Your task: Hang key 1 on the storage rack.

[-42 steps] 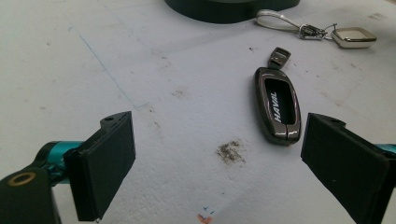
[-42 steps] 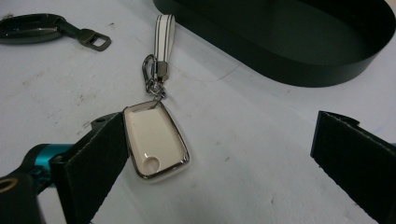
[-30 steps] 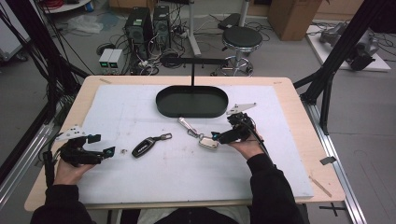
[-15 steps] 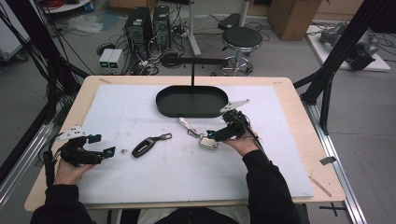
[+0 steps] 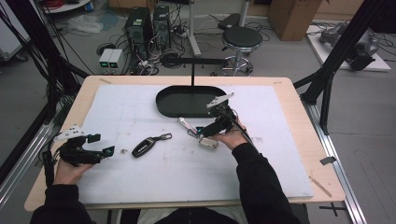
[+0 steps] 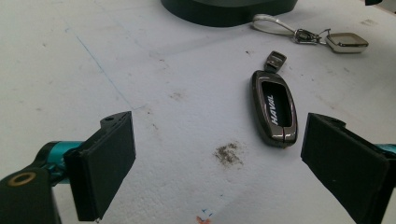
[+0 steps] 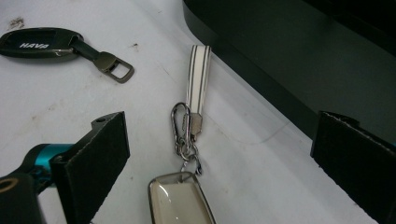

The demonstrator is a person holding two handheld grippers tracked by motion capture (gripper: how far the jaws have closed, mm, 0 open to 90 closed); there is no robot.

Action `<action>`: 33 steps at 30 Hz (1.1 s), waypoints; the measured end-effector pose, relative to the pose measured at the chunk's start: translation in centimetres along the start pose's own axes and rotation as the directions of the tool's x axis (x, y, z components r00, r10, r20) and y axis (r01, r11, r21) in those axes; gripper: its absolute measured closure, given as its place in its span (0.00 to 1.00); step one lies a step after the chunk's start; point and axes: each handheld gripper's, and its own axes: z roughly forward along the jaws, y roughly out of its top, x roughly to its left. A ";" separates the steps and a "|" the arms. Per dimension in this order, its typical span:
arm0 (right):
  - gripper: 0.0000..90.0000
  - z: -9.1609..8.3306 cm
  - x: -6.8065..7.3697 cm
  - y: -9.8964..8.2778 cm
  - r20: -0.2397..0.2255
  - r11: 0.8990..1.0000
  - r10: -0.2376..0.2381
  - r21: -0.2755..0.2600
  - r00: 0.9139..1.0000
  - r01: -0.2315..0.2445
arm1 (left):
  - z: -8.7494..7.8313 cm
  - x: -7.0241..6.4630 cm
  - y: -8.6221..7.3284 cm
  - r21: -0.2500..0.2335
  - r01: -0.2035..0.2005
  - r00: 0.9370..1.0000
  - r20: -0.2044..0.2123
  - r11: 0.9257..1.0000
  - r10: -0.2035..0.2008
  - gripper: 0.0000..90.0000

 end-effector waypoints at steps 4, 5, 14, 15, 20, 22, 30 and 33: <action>0.04 0.9 0.2 0.6 -0.005 1.000 -0.005 0.024 1.000 0.005 | 0.0 0.0 0.0 0.002 -0.002 1.000 0.000 1.000 0.002 0.12; 0.04 1.2 0.3 0.8 -0.006 1.000 -0.019 0.023 1.000 0.019 | 0.0 0.0 0.0 0.004 -0.001 1.000 0.001 1.000 0.001 0.12; 0.05 3.0 1.2 2.5 -0.035 0.996 -0.060 0.059 0.998 0.062 | 0.1 0.0 0.0 0.005 -0.004 1.000 0.000 1.000 0.004 0.12; 0.05 3.0 1.2 2.5 -0.035 0.996 -0.060 0.059 0.998 0.062 | 0.1 0.0 0.0 0.004 -0.005 1.000 -0.002 1.000 0.005 0.12; 0.05 4.3 1.3 3.2 -0.051 0.994 -0.060 0.090 0.997 0.064 | 0.1 0.0 0.0 0.001 -0.005 1.000 0.000 1.000 0.005 0.12; 0.05 4.8 1.3 3.4 -0.062 0.994 -0.052 0.096 0.997 0.057 | 0.1 0.0 0.0 0.003 -0.006 1.000 -0.001 1.000 0.006 0.12; 0.05 7.2 1.9 3.7 -0.086 0.986 -0.048 0.158 0.995 0.061 | 0.1 0.0 0.0 -0.003 -0.006 1.000 0.000 1.000 0.006 0.12; 0.06 7.9 1.9 3.6 -0.087 0.981 -0.046 0.184 0.995 0.061 | 0.1 0.0 0.0 -0.003 -0.007 1.000 0.002 1.000 0.007 0.12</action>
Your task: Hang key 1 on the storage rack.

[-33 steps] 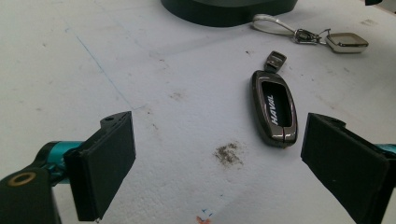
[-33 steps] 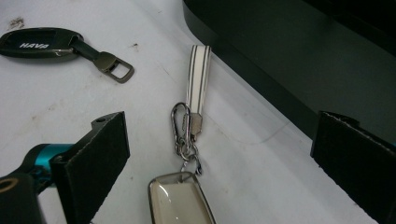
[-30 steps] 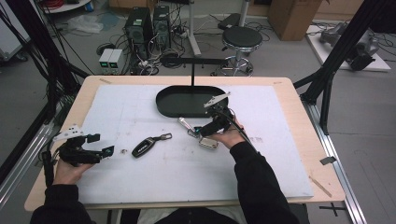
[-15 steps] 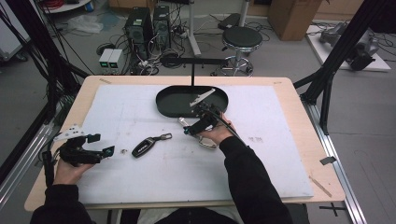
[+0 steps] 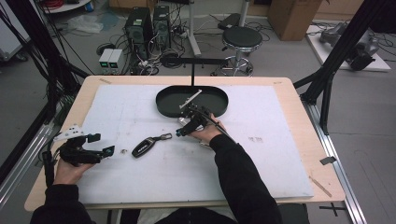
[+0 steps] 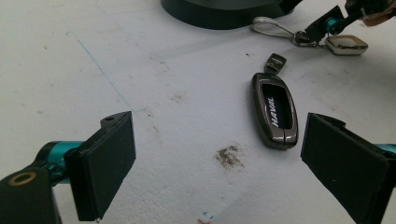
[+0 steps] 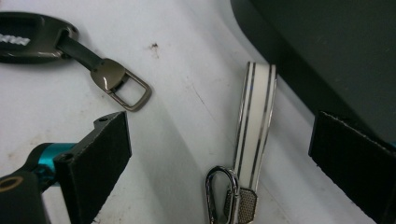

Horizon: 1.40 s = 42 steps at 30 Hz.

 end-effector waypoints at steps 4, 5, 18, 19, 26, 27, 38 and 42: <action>0.13 0.7 0.2 -0.1 -0.008 0.999 0.007 0.032 1.000 -0.007 | 0.1 0.0 0.0 0.004 0.000 1.000 0.001 1.000 0.000 0.12; 0.17 0.8 0.3 0.0 -0.011 0.999 0.010 0.036 1.000 -0.010 | 0.1 0.0 0.0 0.005 -0.002 1.000 0.001 1.000 0.002 0.12; 0.40 1.4 0.2 0.1 0.057 0.999 0.040 0.019 0.998 -0.041 | 0.6 0.3 0.3 -0.021 0.004 1.000 0.007 1.000 -0.003 0.12; 0.43 1.4 0.3 0.1 0.068 0.999 0.039 0.023 0.997 -0.040 | 0.7 0.3 0.3 -0.022 0.002 1.000 0.007 1.000 -0.002 0.12; 0.61 1.4 0.1 0.1 0.133 0.999 0.031 0.008 0.991 -0.032 | 0.7 0.3 0.3 -0.029 0.005 1.000 0.008 1.000 -0.004 0.12; 0.74 1.3 0.1 0.1 0.134 1.000 0.028 0.007 0.991 -0.029 | 0.7 0.3 0.3 -0.030 0.005 1.000 0.008 1.000 -0.004 0.12; 0.83 -1.3 -1.2 0.1 0.044 0.994 0.091 -0.060 0.995 -0.088 | 0.7 0.3 0.3 -0.026 0.005 1.000 0.009 1.000 -0.005 0.12; 0.83 -3.7 -1.8 0.1 0.008 0.982 0.126 -0.143 0.992 -0.124 | 0.7 0.2 0.3 -0.024 0.004 1.000 0.007 1.000 -0.004 0.12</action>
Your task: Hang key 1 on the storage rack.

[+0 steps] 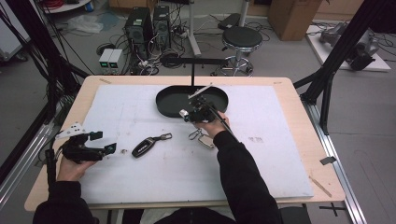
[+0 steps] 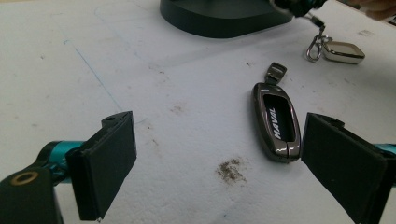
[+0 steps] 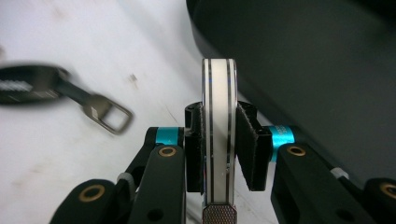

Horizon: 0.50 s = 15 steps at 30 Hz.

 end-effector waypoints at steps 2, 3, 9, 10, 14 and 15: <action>0.83 -0.9 -0.4 0.1 -0.014 0.999 0.011 -0.031 1.000 -0.011 | 0.0 0.0 0.0 0.001 -0.001 1.000 0.001 1.000 0.001 0.12; 0.83 -1.4 -0.5 0.1 -0.019 0.999 0.020 -0.044 1.000 -0.021 | 0.1 0.0 0.0 0.004 0.000 1.000 0.002 1.000 0.000 0.12; 0.83 -3.6 -1.3 0.3 -0.030 0.992 0.052 -0.118 0.998 -0.055 | 0.2 0.1 -0.1 0.007 0.002 1.000 0.002 1.000 -0.002 0.12; 0.83 -4.0 -1.5 0.4 -0.026 0.990 0.056 -0.125 0.998 -0.058 | 0.2 0.1 -0.1 0.007 0.004 1.000 0.001 1.000 -0.004 0.12; 0.83 -5.3 -2.0 0.7 -0.032 0.983 0.072 -0.166 0.997 -0.077 | 0.2 0.1 -0.1 0.008 0.005 1.000 0.000 1.000 -0.005 0.12; 0.83 -5.6 -2.2 0.8 -0.033 0.982 0.075 -0.173 0.997 -0.080 | 0.2 0.1 -0.1 0.008 0.005 1.000 0.000 1.000 -0.005 0.12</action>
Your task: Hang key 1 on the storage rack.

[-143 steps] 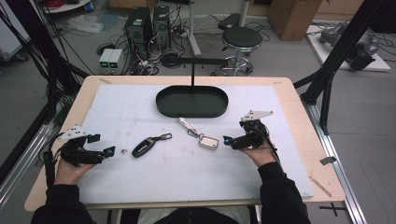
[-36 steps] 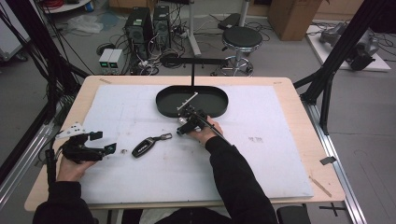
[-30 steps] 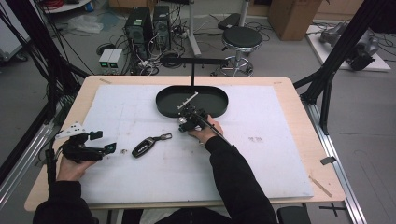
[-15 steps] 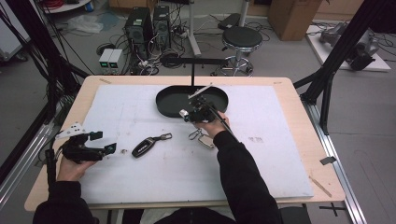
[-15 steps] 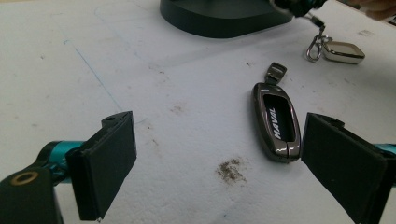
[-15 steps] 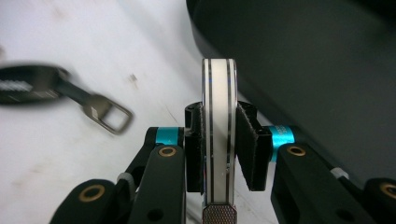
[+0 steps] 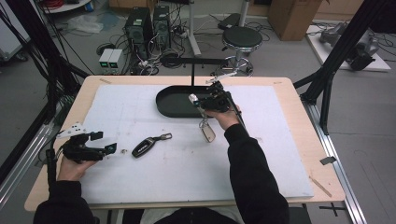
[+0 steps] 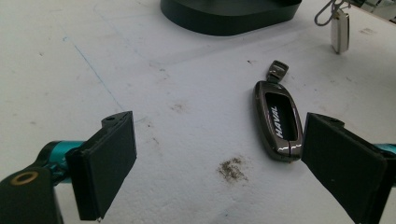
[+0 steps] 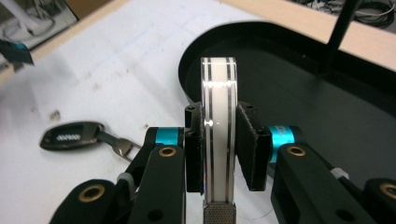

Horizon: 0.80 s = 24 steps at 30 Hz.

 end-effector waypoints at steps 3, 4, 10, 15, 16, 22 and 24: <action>0.83 -0.8 -0.1 0.6 0.010 1.000 0.001 -0.015 1.000 0.000 | 0.0 0.0 0.0 -0.001 0.000 1.000 0.001 1.000 0.000 0.12; 0.83 -1.1 -0.1 0.8 0.012 1.000 -0.002 -0.024 1.000 0.002 | 0.0 0.0 0.0 -0.001 0.000 1.000 0.001 1.000 0.000 0.12; 0.83 -2.8 0.0 2.6 0.010 0.999 -0.012 -0.048 1.000 0.013 | 0.0 0.0 0.0 0.001 0.001 1.000 0.004 1.000 -0.001 0.12; 0.83 -3.9 0.1 4.1 0.020 0.998 -0.019 -0.062 1.000 0.020 | 0.0 0.1 0.0 -0.003 0.005 1.000 0.004 1.000 -0.005 0.12; 0.83 -4.1 0.1 4.3 0.020 0.998 -0.023 -0.066 1.000 0.024 | 0.0 0.1 0.0 -0.002 0.004 1.000 0.006 1.000 -0.004 0.12; 0.83 -4.6 -0.1 5.0 0.011 0.996 -0.021 -0.085 1.000 0.022 | 0.0 0.1 0.0 -0.008 0.007 1.000 0.007 1.000 -0.007 0.12; 0.83 -4.7 -0.4 5.2 0.008 0.996 -0.018 -0.091 1.000 0.018 | 0.0 0.1 0.0 -0.010 0.008 1.000 0.008 1.000 -0.008 0.12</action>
